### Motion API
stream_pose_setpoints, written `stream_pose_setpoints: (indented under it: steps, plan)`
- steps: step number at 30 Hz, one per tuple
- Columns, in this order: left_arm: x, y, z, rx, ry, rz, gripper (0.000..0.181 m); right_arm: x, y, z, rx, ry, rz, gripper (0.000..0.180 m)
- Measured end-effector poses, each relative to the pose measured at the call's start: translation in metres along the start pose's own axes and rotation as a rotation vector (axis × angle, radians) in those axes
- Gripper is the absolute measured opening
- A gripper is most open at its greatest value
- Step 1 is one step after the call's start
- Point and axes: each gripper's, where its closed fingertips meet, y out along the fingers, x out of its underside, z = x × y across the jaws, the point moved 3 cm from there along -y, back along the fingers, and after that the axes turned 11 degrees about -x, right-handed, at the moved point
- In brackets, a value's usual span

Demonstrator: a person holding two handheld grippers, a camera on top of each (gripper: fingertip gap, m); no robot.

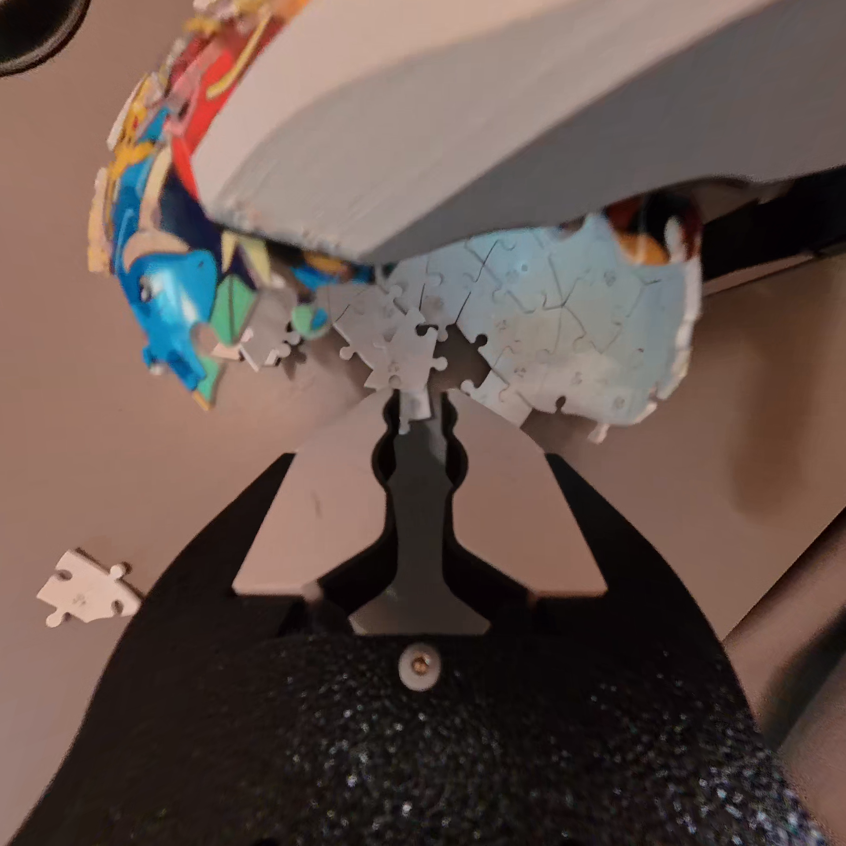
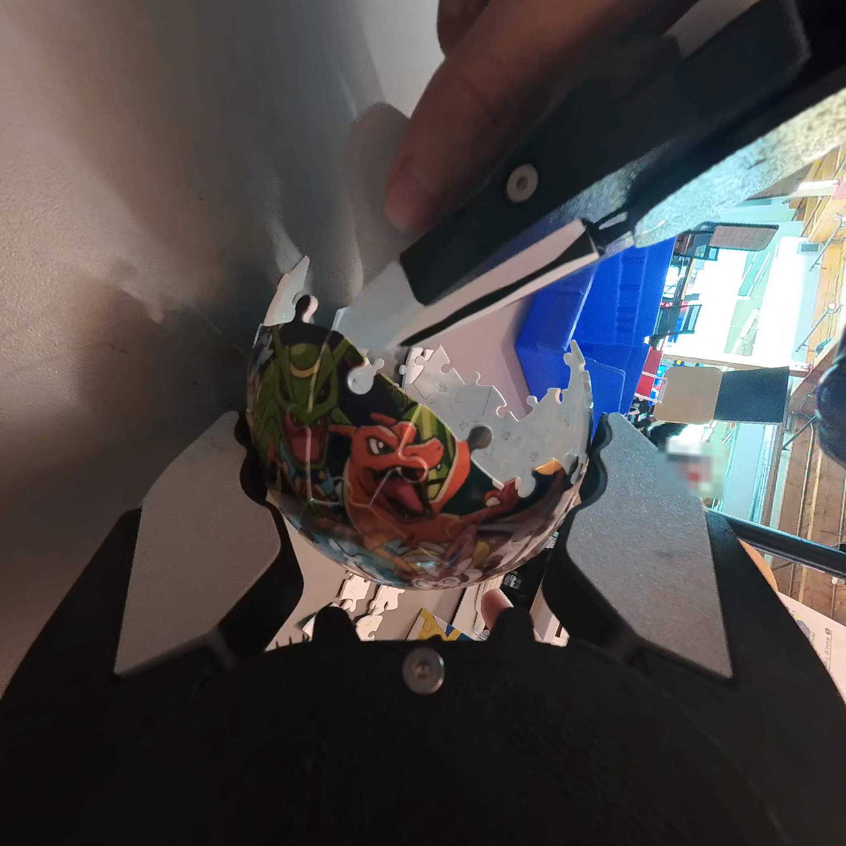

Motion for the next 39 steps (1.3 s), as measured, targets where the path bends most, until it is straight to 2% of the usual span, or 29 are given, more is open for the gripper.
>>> stream_pose_setpoints:
  steps: [2,6,11,17,24,28,39]
  plan:
    - [0.006,-0.002,-0.008,-0.020,0.004,-0.020,0.028,0.000,0.000,0.000,0.000,0.000,-0.001,0.135]
    - [0.008,0.001,-0.017,-0.024,0.045,-0.002,0.032,0.000,0.000,0.000,0.000,0.000,0.000,0.135]
    - [0.008,0.015,-0.009,-0.023,0.144,0.004,0.045,0.001,0.000,0.000,0.001,0.003,-0.005,0.135]
    - [0.000,0.013,-0.010,-0.029,0.091,0.041,0.036,0.001,0.000,0.000,0.001,0.003,-0.003,0.135]
    - [0.001,0.018,-0.007,-0.002,0.039,0.010,0.034,0.001,0.000,0.000,0.001,0.003,-0.003,0.135]
    - [-0.001,0.020,-0.006,-0.009,0.019,0.011,0.025,0.001,0.000,0.000,0.001,0.003,-0.004,0.135]
    - [-0.004,0.008,-0.003,0.034,-0.021,0.026,0.025,0.001,0.000,0.001,0.001,0.001,-0.005,0.135]
